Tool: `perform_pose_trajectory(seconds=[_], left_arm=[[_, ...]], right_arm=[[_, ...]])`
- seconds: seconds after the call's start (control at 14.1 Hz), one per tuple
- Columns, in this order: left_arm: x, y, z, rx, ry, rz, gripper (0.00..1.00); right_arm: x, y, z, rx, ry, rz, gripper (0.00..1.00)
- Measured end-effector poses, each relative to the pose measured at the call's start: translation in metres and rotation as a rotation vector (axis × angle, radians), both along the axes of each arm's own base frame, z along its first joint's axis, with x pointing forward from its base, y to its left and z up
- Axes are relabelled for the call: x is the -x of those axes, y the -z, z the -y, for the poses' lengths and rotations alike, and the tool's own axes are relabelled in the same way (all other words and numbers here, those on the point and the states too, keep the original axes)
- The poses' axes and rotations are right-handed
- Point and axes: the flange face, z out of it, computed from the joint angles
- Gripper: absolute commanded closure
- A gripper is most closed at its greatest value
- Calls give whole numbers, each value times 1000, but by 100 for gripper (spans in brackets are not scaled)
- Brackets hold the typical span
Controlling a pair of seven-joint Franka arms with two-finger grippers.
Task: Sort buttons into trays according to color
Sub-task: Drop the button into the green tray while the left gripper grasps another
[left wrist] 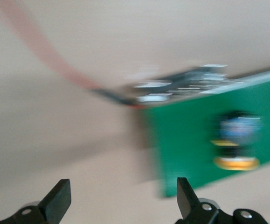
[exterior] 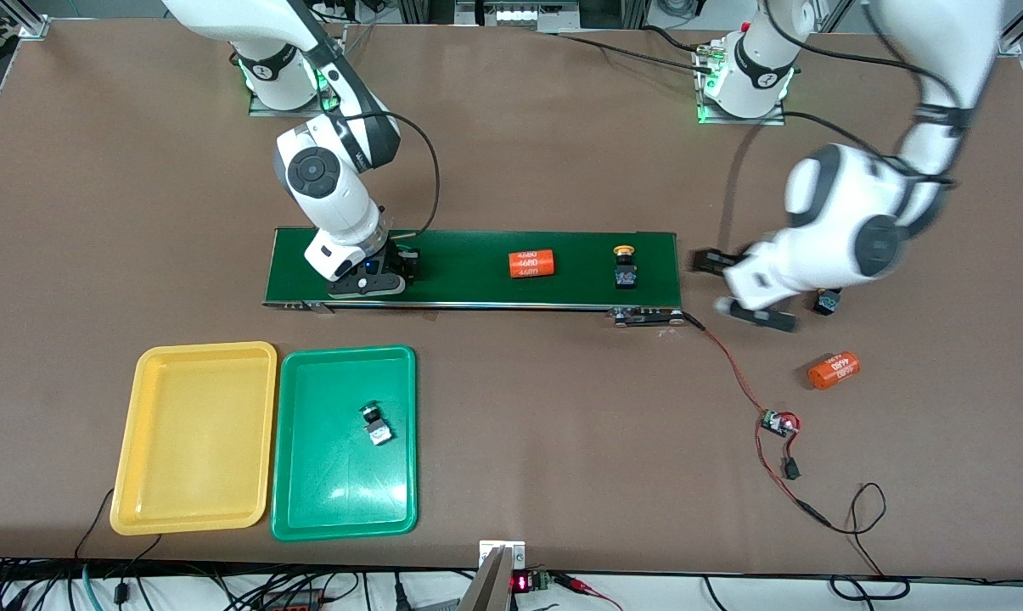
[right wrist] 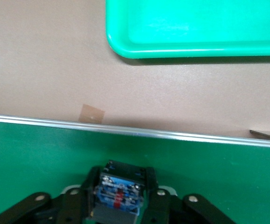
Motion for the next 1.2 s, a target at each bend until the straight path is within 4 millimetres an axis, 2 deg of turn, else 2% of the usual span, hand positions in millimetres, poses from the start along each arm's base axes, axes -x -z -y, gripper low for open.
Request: perform_pose_trajectory(seconds=[0.07, 0.14, 0.21, 0.28, 0.35, 0.49, 0.64, 0.78, 0.92, 1.06, 1.2], left_arm=[[0, 8, -43, -33, -31, -11, 0], [2, 17, -76, -66, -44, -23, 0], [4, 26, -99, -105, -41, -33, 0], [5, 33, -113, -141, -24, -39, 0], [6, 37, -119, -164, -9, -39, 0], [9, 44, -129, -192, 7, -50, 0], [12, 61, -141, -225, 41, -49, 0], [16, 84, -143, -241, 88, -30, 0], [19, 97, -141, -246, 150, -7, 0], [17, 101, -143, -238, 212, 27, 0], [16, 106, -151, -223, 251, 45, 0]], right_arm=[[-1, 0, 2, 3, -1, -3, 89], [-1, 0, 3, 4, -2, -4, 97], [-1, 0, 3, 5, -3, -4, 100], [-2, 0, 4, 5, -5, -4, 100], [-3, -2, 4, 3, -6, 0, 100], [-20, -19, 5, -5, 4, 19, 100], [-51, -57, 4, -2, 5, 39, 100], [-85, -107, 8, 18, -45, 110, 100], [-117, -136, 27, 46, -111, 181, 100], [-154, -133, 60, 60, -156, 209, 100], [-189, -111, 90, 69, -188, 226, 100]])
